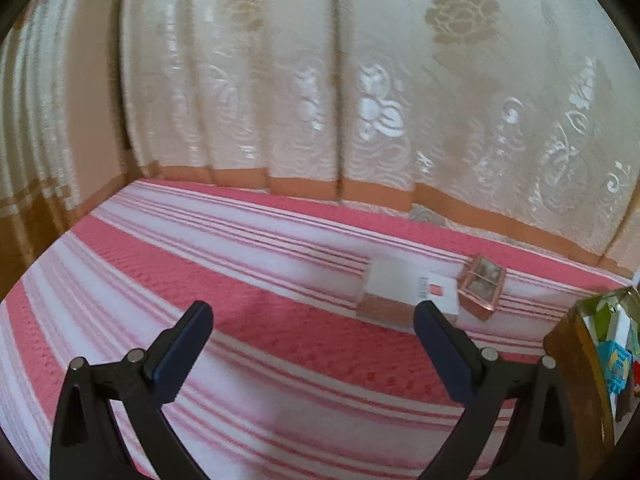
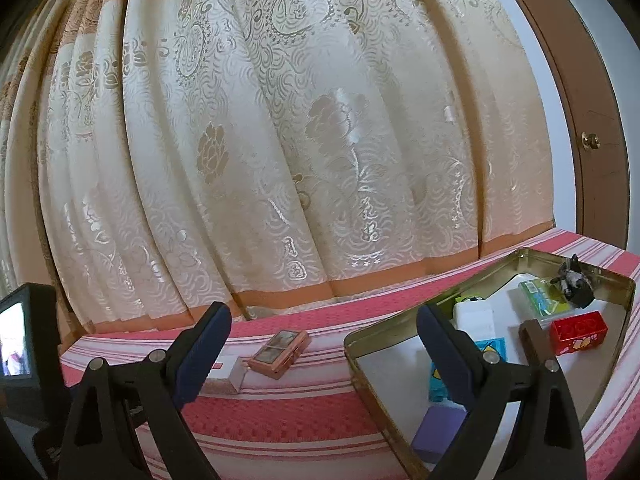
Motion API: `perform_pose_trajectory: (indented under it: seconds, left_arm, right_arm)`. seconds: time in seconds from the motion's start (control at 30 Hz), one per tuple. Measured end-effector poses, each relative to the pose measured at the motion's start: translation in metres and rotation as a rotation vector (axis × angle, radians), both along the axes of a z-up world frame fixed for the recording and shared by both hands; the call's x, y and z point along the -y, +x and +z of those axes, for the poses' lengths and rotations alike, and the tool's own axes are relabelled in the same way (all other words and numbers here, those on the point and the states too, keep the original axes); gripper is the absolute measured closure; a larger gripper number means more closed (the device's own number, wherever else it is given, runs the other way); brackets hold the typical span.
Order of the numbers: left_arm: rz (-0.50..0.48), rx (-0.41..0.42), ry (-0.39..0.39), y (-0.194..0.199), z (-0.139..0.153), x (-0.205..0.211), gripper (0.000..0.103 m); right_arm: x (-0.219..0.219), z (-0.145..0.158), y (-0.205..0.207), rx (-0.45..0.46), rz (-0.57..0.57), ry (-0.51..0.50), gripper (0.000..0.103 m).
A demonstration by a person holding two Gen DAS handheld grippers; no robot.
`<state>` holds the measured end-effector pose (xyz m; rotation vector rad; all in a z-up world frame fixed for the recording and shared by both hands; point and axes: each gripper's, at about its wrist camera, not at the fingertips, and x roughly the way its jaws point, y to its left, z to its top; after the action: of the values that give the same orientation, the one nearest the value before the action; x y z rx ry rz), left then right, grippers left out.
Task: Organize rigid objects
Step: 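Move both tools back toward the white box and copper picture box, then grasp the white box with red seal with the left tool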
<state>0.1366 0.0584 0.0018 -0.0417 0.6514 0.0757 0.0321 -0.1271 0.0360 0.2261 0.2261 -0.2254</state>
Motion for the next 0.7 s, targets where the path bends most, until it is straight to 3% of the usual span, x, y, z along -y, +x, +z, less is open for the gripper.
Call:
perform_pose_trajectory:
  seconds: [0.2, 0.3, 0.4, 0.47, 0.53, 0.7]
  left_arm:
    - [-0.126, -0.063, 0.036, 0.032, -0.007, 0.034, 0.002]
    - [-0.139, -0.107, 0.075, 0.051, -0.012, 0.048, 0.002]
    - [-0.166, -0.161, 0.096, 0.067, -0.019, 0.057, 0.008]
    - [-0.175, -0.227, 0.102, 0.078, -0.028, 0.06, 0.021]
    - [-0.178, -0.284, 0.065, 0.085, -0.036, 0.055, 0.021]
    - [-0.172, -0.266, -0.017, 0.082, -0.034, 0.04, 0.024]
  right_arm:
    - [0.008, 0.0, 0.003, -0.01, -0.028, -0.005, 0.007]
    - [0.013, -0.001, 0.006, -0.02, -0.036, 0.007, 0.007]
    - [0.018, -0.002, 0.008, -0.031, -0.044, 0.02, 0.007]
    - [0.019, -0.003, 0.01, -0.039, -0.047, 0.026, 0.007]
    - [0.021, -0.005, 0.012, -0.052, -0.047, 0.038, 0.007]
    - [0.021, -0.006, 0.014, -0.066, -0.046, 0.041, 0.007]
